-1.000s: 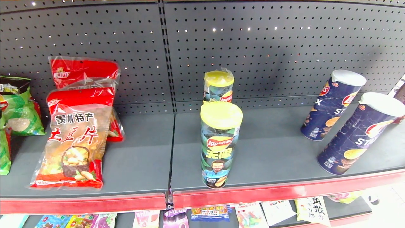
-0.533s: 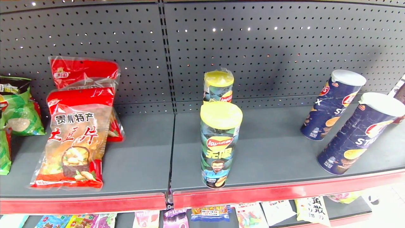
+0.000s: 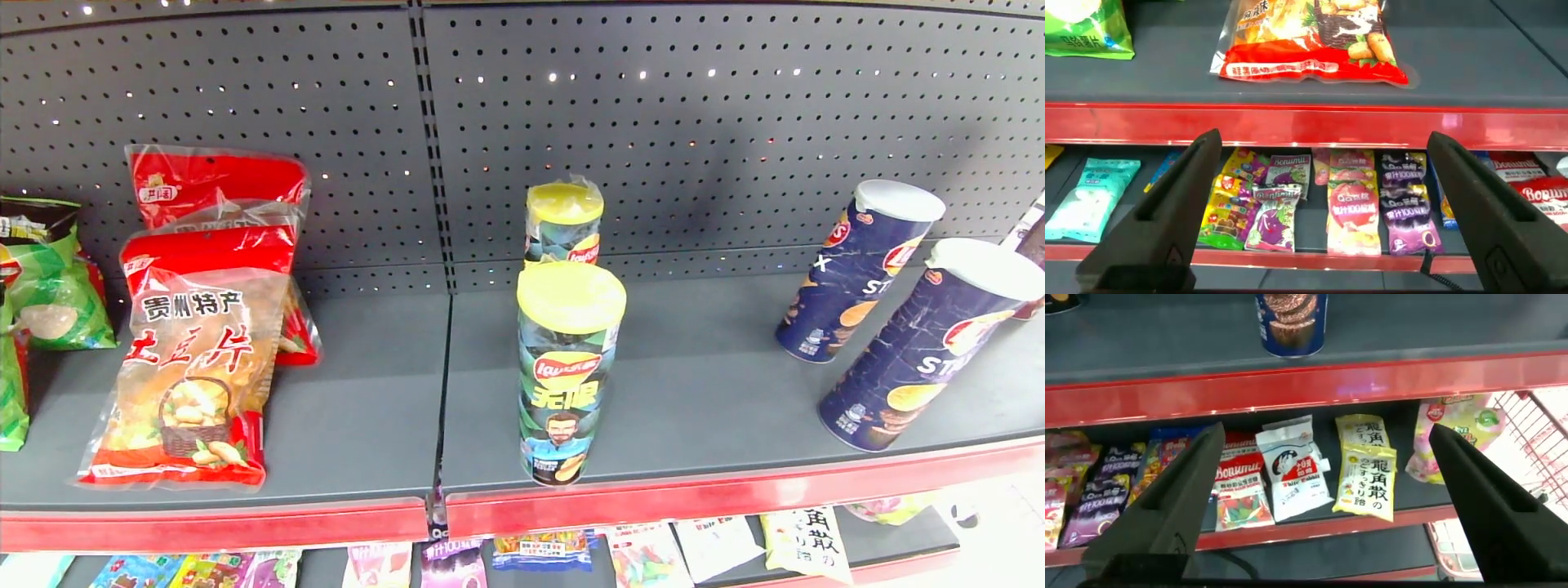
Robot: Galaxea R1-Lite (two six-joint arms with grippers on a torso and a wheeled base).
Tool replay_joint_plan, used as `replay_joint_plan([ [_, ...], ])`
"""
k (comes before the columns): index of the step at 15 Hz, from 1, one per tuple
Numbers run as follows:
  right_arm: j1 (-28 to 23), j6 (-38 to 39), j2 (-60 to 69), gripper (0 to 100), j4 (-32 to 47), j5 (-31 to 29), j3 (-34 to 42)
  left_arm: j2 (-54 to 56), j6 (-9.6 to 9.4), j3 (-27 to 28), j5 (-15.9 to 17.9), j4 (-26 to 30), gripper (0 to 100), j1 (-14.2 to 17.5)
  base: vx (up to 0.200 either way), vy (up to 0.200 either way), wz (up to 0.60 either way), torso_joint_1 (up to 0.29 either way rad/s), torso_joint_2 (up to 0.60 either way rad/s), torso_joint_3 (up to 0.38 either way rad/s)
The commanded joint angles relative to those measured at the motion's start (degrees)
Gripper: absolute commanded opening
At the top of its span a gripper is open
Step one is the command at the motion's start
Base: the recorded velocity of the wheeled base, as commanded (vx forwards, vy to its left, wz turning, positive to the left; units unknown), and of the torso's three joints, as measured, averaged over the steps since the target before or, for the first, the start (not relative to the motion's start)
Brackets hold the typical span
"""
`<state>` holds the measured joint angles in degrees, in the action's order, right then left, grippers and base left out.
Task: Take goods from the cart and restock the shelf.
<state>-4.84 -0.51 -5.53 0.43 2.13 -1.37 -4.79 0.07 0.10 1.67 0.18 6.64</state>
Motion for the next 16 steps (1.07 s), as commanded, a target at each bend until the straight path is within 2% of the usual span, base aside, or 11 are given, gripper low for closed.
replay_joint_plan([
  [1, 0.0, 0.1, -0.1, 100, 0.0, 0.1, -0.1, -0.3, 0.01, 0.0, 0.0, 0.0, 100, 0.0, 0.000, 0.000, 0.00, 0.000, 0.00, 0.000],
  [3, 0.0, -0.6, 0.0, 100, -1.5, -3.4, 0.4, -0.3, 0.01, 0.0, 0.0, 0.0, 100, 0.0, 0.000, 0.000, 0.00, 0.000, 0.00, 0.000],
  [6, 0.3, -3.8, -0.2, 100, -3.8, -2.9, 1.4, -0.3, 0.01, 0.0, 0.1, 0.0, 100, 0.0, 0.000, 0.000, 0.00, 0.000, 0.00, 0.000],
  [7, 3.6, -3.6, 2.0, 100, -1.1, 1.2, 1.4, -0.3, 0.01, 0.0, 0.1, 0.0, 100, 0.0, 0.000, 0.000, 0.00, 0.000, 0.00, 0.000],
  [8, 6.0, -3.4, 3.2, 100, 0.8, 1.7, 1.1, -0.3, -0.07, 0.0, 0.1, 0.0, 100, -0.1, 0.000, 0.000, 0.00, 0.000, 0.00, 0.000],
  [11, 5.3, 0.5, 4.9, 100, 0.2, 0.0, 1.2, -0.3, 0.01, 0.0, 0.0, 0.0, 100, 0.0, 0.000, 0.000, 0.00, 0.000, 0.00, 0.000],
  [16, 5.0, 0.4, 5.4, 100, -0.2, -1.0, 1.3, -0.3, 0.01, 0.0, 0.0, 0.0, 100, 0.0, -0.200, 0.000, 0.00, 0.008, 0.00, 0.000],
])
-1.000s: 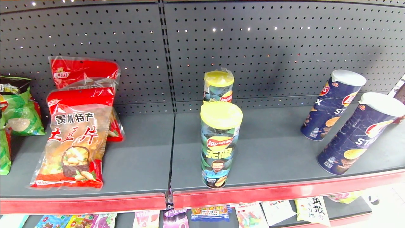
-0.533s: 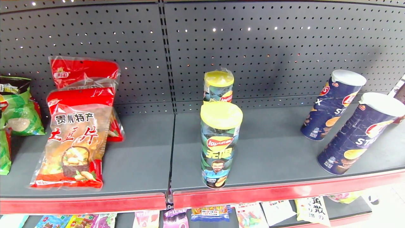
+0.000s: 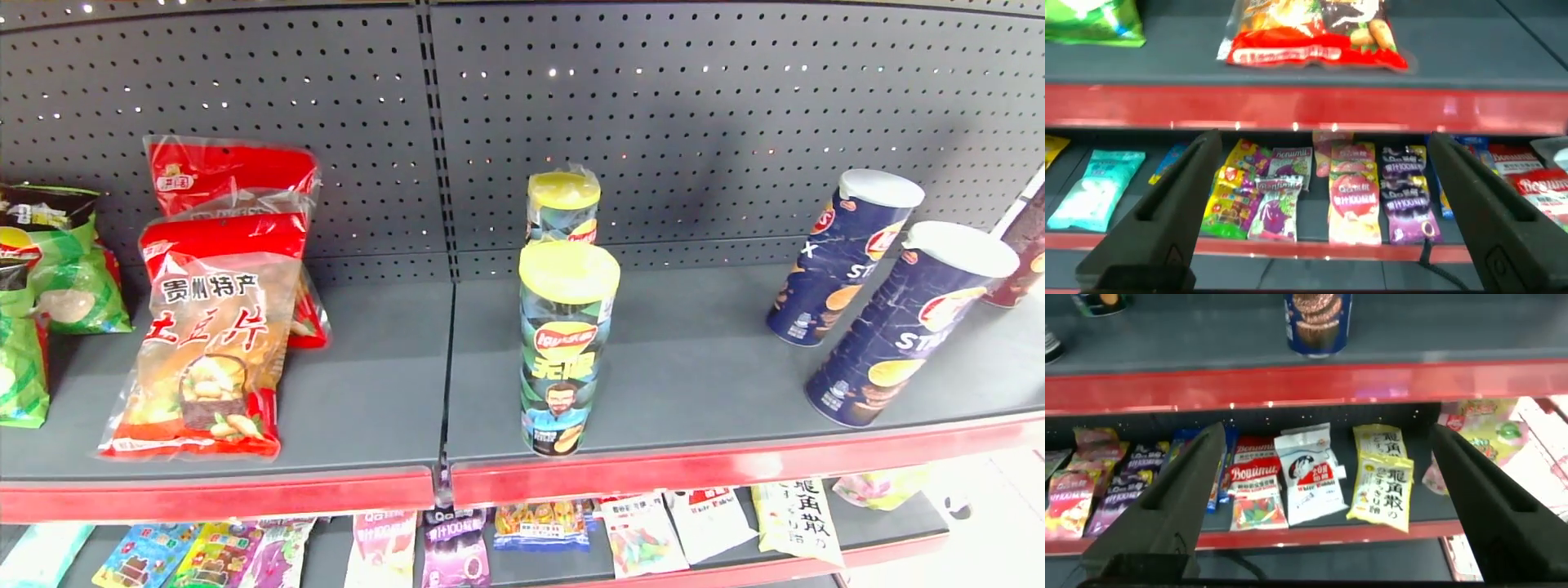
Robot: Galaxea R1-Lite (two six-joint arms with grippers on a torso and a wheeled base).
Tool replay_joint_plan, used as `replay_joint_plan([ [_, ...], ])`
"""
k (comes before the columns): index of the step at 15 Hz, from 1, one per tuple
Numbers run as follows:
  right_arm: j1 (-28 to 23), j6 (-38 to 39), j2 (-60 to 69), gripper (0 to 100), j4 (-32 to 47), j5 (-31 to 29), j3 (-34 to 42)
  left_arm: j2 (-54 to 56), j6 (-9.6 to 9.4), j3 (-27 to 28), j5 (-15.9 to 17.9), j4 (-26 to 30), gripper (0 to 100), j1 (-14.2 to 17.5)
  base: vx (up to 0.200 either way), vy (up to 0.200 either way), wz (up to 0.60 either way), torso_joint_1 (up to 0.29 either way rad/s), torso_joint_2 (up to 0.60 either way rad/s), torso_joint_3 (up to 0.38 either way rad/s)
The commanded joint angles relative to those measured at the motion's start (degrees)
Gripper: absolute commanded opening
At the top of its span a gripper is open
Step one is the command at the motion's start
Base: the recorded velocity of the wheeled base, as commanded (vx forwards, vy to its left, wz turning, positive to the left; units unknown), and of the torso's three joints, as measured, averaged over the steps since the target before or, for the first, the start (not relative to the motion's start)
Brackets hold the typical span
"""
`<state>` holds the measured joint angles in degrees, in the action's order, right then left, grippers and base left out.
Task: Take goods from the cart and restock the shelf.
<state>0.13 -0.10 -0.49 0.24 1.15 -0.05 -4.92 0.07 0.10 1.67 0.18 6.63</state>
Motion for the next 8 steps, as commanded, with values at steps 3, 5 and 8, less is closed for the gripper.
replay_joint_plan([
  [3, 0.0, -0.1, 0.3, 100, 0.0, 0.0, 0.0, -0.2, 0.01, 0.0, 0.0, 0.0, 100, 0.0, -0.200, 0.000, 0.00, -0.002, 0.00, 0.001],
  [5, 0.0, -0.1, 0.3, 100, 0.0, 0.0, 0.0, -0.2, 0.01, 0.0, 0.1, 0.0, 100, 0.0, 0.000, 0.000, 0.00, 0.000, 0.00, 0.000],
  [8, 0.0, -0.1, 0.3, 100, 0.0, 0.0, 0.0, -0.2, 0.01, 0.0, 0.1, 0.0, 100, 0.0, 0.000, -0.067, 0.00, 0.004, 0.00, 0.004],
])
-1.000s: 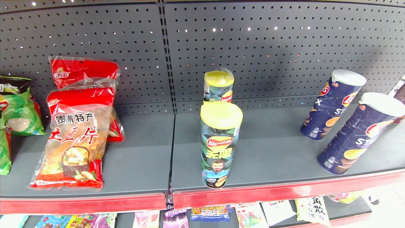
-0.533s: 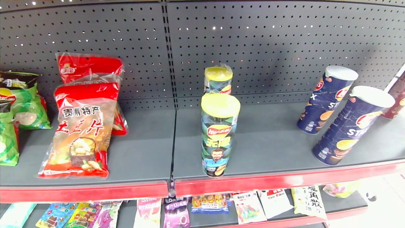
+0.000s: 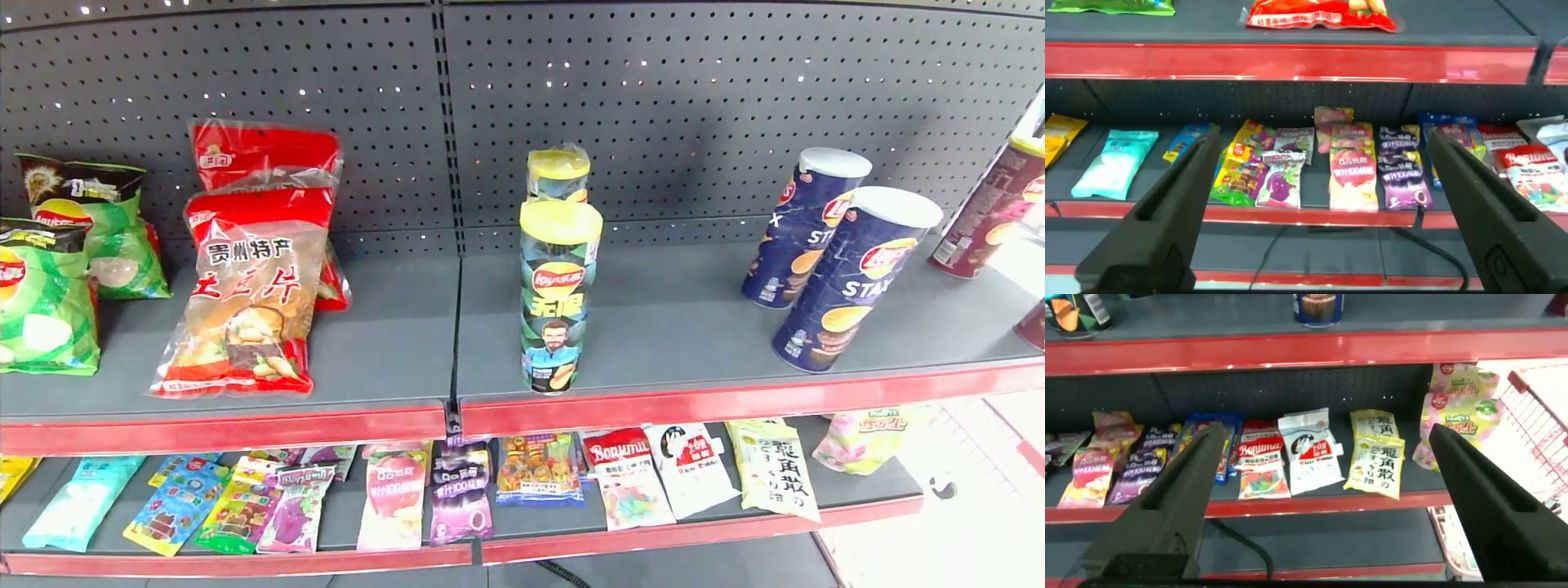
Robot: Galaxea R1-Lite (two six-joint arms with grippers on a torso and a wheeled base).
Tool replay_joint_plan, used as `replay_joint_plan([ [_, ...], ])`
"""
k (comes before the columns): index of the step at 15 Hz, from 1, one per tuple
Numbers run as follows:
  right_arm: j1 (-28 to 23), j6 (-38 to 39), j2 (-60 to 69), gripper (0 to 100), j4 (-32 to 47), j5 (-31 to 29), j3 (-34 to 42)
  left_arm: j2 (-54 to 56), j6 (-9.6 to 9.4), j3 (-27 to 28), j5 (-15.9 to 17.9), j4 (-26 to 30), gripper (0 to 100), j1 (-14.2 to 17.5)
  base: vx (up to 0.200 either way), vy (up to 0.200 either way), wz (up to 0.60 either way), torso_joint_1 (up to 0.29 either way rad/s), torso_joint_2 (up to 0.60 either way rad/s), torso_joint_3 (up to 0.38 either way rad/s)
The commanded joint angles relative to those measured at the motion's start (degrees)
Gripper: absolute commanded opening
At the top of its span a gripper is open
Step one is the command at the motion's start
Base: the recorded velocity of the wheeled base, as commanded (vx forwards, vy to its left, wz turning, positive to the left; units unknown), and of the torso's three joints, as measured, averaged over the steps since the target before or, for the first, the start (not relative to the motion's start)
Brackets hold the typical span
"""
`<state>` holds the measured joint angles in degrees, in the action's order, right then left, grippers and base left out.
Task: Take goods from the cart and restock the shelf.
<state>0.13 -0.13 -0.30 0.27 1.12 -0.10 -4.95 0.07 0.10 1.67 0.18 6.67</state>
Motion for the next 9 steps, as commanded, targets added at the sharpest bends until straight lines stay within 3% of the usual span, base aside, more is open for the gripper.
replay_joint_plan([
  [1, 0.0, 0.0, 0.1, 100, 0.0, 0.0, 0.1, -0.1, 0.01, 0.0, 0.0, 0.0, 100, 0.0, 0.000, -0.200, 0.00, 0.017, 0.01, 0.002],
  [9, 0.0, 0.0, 0.1, 100, 0.0, 0.0, 0.0, -0.1, 0.01, 0.0, 0.0, 0.0, 100, 0.0, 0.000, -0.200, 0.00, 0.004, 0.00, 0.001],
])
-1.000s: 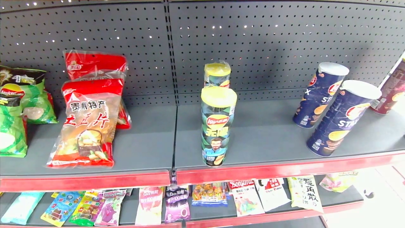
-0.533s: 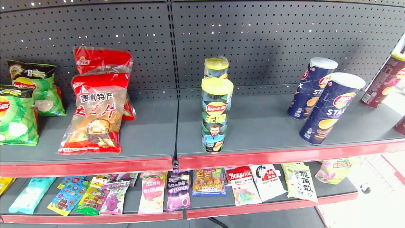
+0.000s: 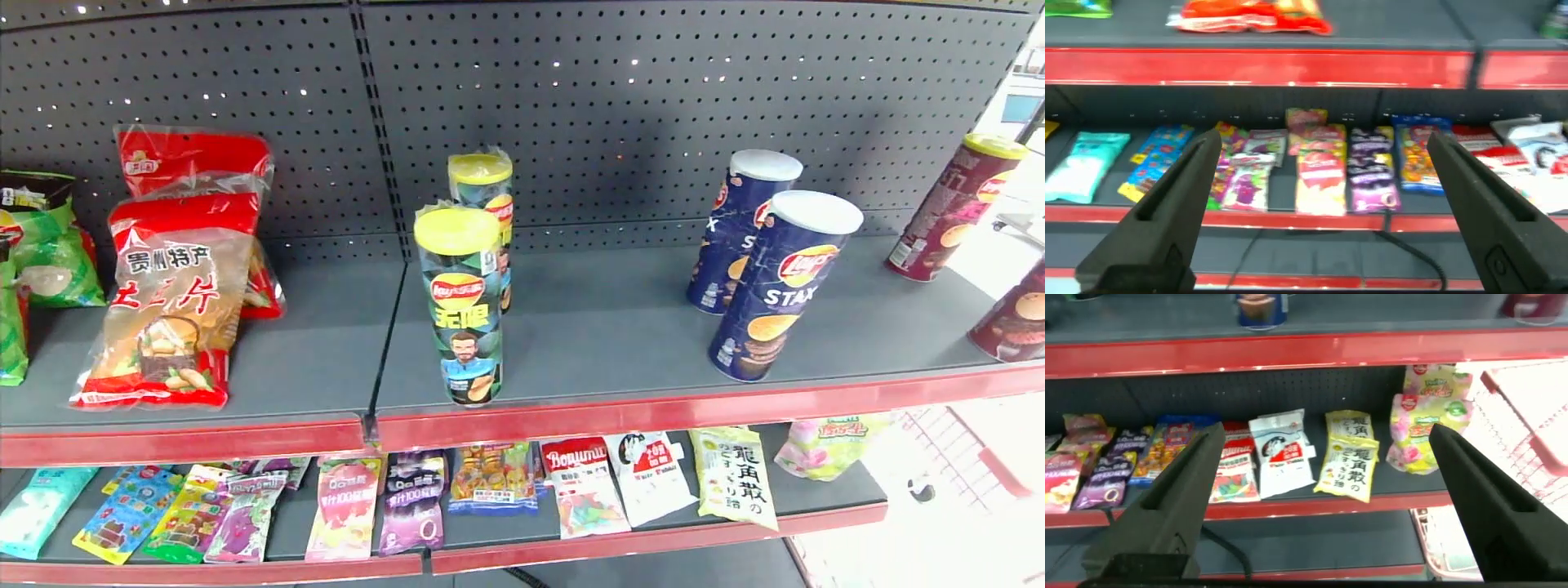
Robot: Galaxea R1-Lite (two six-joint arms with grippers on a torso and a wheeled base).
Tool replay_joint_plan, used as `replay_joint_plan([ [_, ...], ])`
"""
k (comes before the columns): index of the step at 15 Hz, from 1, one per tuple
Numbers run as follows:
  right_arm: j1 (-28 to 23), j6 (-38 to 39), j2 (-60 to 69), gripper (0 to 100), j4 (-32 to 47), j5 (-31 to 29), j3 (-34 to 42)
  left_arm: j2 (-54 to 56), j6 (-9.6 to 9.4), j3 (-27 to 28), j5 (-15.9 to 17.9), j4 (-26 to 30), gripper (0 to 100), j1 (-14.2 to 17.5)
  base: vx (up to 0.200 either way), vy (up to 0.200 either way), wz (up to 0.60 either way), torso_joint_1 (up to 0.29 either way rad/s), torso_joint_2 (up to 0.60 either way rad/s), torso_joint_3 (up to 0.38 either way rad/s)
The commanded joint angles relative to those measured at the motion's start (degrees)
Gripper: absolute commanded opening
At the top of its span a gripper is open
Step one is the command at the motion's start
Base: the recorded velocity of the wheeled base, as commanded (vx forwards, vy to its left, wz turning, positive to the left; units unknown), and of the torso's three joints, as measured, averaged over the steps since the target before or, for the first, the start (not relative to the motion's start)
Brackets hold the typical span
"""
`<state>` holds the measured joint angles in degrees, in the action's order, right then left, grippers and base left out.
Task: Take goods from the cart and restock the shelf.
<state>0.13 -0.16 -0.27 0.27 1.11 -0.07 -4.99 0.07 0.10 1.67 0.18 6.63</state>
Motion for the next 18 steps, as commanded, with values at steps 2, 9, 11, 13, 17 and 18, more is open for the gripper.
replay_joint_plan([
  [2, 0.0, 0.0, 0.1, 100, 0.0, 0.0, 0.0, -0.1, 0.01, 0.0, 0.0, 0.0, 100, 0.0, 0.000, -0.200, 0.00, 0.002, 0.00, 0.002],
  [9, 0.0, 0.1, 0.1, 100, 0.0, 0.0, 0.0, -0.1, 0.01, 0.0, 0.0, 0.0, 100, 0.0, 0.000, -0.200, 0.00, 0.003, 0.00, 0.000],
  [11, 0.0, 0.0, 0.1, 100, 0.0, 0.0, 0.0, -0.1, 0.01, 0.0, 0.0, 0.0, 100, 0.0, 0.000, -0.200, 0.00, -0.005, 0.00, -0.002],
  [13, 0.0, 0.0, 0.1, 100, 0.0, 0.0, 0.0, -0.1, 0.01, 0.0, 0.0, 0.0, 100, 0.0, 0.000, -0.200, 0.00, 0.000, 0.00, 0.005],
  [17, 0.0, 0.0, 0.1, 100, 0.0, 0.0, 0.0, -0.1, 0.01, 0.0, 0.0, 0.0, 100, 0.0, 0.000, -0.200, 0.00, 0.001, 0.00, 0.005],
  [18, 0.0, 0.0, 0.1, 100, 0.0, 0.0, 0.0, -0.1, 0.01, 0.0, 0.0, 0.0, 100, 0.0, 0.000, -0.200, 0.00, -0.002, 0.00, 0.007],
])
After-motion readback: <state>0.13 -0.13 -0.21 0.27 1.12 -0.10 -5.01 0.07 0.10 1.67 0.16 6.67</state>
